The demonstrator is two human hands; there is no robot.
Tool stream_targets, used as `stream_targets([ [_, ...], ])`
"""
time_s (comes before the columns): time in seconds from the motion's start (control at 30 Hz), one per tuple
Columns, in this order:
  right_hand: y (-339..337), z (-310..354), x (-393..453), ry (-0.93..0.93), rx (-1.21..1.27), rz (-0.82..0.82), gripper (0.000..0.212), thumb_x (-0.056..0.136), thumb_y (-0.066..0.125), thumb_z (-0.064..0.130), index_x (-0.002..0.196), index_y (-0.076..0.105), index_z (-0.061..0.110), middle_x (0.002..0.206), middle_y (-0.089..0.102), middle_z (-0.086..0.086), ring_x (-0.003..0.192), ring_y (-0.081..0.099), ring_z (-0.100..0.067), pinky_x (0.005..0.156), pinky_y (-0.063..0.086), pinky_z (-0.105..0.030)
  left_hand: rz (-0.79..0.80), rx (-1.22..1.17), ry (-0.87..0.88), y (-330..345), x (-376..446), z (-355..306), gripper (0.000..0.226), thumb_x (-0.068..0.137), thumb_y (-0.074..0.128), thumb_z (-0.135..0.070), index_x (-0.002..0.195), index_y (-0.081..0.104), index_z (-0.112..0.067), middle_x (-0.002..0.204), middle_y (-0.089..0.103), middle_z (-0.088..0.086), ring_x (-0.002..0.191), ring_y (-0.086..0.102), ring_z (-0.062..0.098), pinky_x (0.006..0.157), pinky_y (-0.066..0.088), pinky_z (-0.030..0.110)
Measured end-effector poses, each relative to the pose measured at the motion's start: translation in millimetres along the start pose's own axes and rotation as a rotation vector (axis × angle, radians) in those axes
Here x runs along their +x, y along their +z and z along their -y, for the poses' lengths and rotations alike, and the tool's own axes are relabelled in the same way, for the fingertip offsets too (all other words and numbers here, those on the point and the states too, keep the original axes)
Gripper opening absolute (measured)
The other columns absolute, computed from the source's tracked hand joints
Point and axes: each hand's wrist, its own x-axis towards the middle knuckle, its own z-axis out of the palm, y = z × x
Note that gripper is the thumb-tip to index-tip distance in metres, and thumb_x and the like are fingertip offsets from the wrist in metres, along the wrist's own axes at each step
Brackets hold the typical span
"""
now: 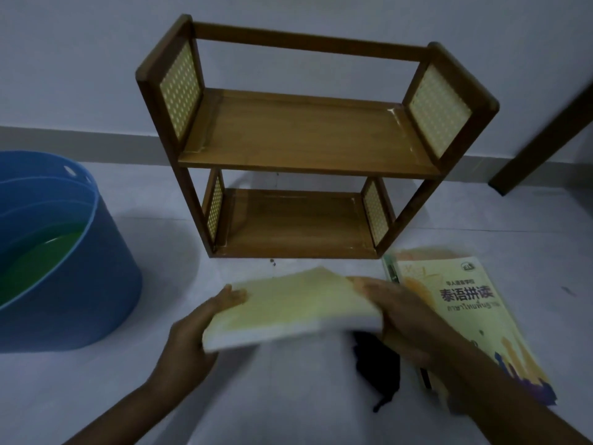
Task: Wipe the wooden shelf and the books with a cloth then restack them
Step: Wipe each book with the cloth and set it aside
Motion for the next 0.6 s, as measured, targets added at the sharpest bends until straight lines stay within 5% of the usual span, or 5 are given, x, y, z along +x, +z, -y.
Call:
stream_targets([
  [0.1,-3,17,-10,-0.283,-0.289,-0.124,0.021,0.099,0.043,0.011,0.099,0.064,0.009,0.084,0.069,-0.003,0.075,0.064,-0.012,0.062,0.053,-0.017,-0.032,0.053,-0.012,-16,26,-21,0.026,0.084,0.045,-0.067,0.109,0.053,-0.065,0.106,0.057,-0.048,0.1,0.058,-0.018,0.081,0.045,0.0],
  [0.17,-1,12,-9,-0.403,-0.646,-0.108,0.018,0.096,0.05,0.003,0.098,0.059,0.019,0.089,0.061,0.013,0.081,0.062,0.009,0.065,0.046,-0.007,0.015,0.05,-0.04,-21,35,-20,0.026,0.081,0.044,-0.069,0.106,0.052,-0.065,0.103,0.058,-0.046,0.099,0.06,-0.012,0.076,0.047,0.002],
  [0.27,2,-21,12,-0.411,-0.804,-0.027,0.036,0.095,0.05,-0.003,0.116,0.052,0.026,0.104,0.053,0.024,0.091,0.052,0.025,0.078,0.05,-0.012,0.066,0.022,-0.068,-19,37,-15,0.032,0.079,0.041,-0.076,0.105,0.053,-0.063,0.106,0.061,-0.037,0.099,0.062,-0.003,0.075,0.05,0.006],
  [0.43,7,-61,47,-0.422,-0.586,-0.124,0.022,0.096,0.055,0.015,0.115,0.059,0.026,0.112,0.067,0.006,0.106,0.064,-0.01,0.081,0.056,-0.022,0.006,0.006,-0.176,-15,37,-14,0.02,0.088,0.056,-0.048,0.102,0.055,-0.063,0.103,0.064,-0.036,0.099,0.063,-0.004,0.074,0.05,0.006],
  [0.6,-6,-28,21,-0.576,-0.478,-0.243,0.021,0.095,0.055,0.008,0.116,0.057,0.01,0.109,0.07,0.0,0.101,0.067,-0.012,0.079,0.058,-0.027,-0.062,0.041,-0.171,-1,51,-67,0.026,0.081,0.058,-0.04,0.1,0.059,-0.057,0.097,0.063,-0.043,0.094,0.063,-0.013,0.072,0.049,0.002],
])
